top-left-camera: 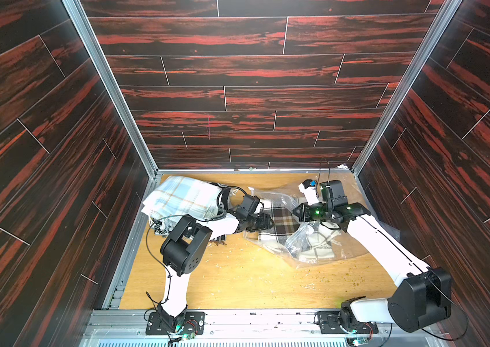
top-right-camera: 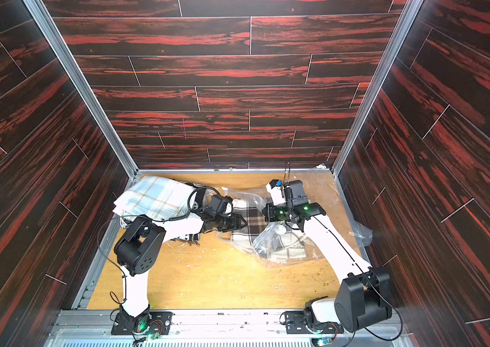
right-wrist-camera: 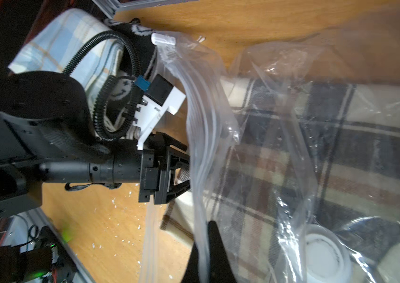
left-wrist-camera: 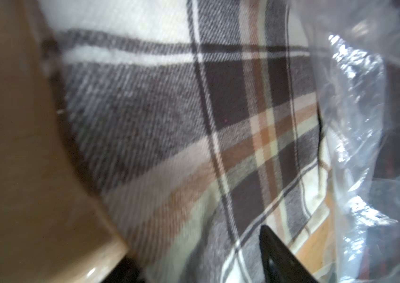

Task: Take the scarf out of the vacuum bag
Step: Take out the scarf from the vacuum bag.

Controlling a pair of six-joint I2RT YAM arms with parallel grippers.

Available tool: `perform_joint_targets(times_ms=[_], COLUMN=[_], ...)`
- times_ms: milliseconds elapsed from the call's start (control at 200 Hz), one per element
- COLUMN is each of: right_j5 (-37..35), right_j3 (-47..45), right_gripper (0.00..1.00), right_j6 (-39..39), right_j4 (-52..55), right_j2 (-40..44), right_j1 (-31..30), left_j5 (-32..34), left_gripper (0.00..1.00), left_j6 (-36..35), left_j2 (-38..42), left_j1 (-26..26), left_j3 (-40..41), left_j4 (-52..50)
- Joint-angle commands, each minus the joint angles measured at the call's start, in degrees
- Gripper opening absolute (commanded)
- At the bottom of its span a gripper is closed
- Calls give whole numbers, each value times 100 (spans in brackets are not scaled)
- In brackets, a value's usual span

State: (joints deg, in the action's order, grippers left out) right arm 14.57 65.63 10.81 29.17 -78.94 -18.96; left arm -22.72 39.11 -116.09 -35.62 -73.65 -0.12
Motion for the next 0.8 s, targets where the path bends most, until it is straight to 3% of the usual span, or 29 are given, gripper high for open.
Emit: perform_joint_targets(times_ms=[0, 271, 331, 396, 431, 797], right_j5=[-247, -353, -356, -341, -311, -394], right_j3=[3, -32, -48, -87, -108, -175], right_gripper=[0, 0, 0, 0, 0, 0], right_j6=[53, 53, 75, 128, 167, 220], right_j4=[218, 266, 256, 218, 190, 131], right_j2=[74, 159, 151, 159, 161, 88], right_j1=[74, 142, 155, 177, 192, 261], left_j5=[-143, -57, -78, -61, -43, 165], left_gripper=[55, 34, 24, 6, 2, 0], left_j6=[45, -136, -118, -131, -164, -164], left_j2=[-123, -119, -124, -139, -150, 479], left_j1=[-37, -38, -54, -49, -44, -166], left_j3=[-157, -219, -260, -392, -508, -652], left_j4=[109, -156, -157, -335, -463, -598])
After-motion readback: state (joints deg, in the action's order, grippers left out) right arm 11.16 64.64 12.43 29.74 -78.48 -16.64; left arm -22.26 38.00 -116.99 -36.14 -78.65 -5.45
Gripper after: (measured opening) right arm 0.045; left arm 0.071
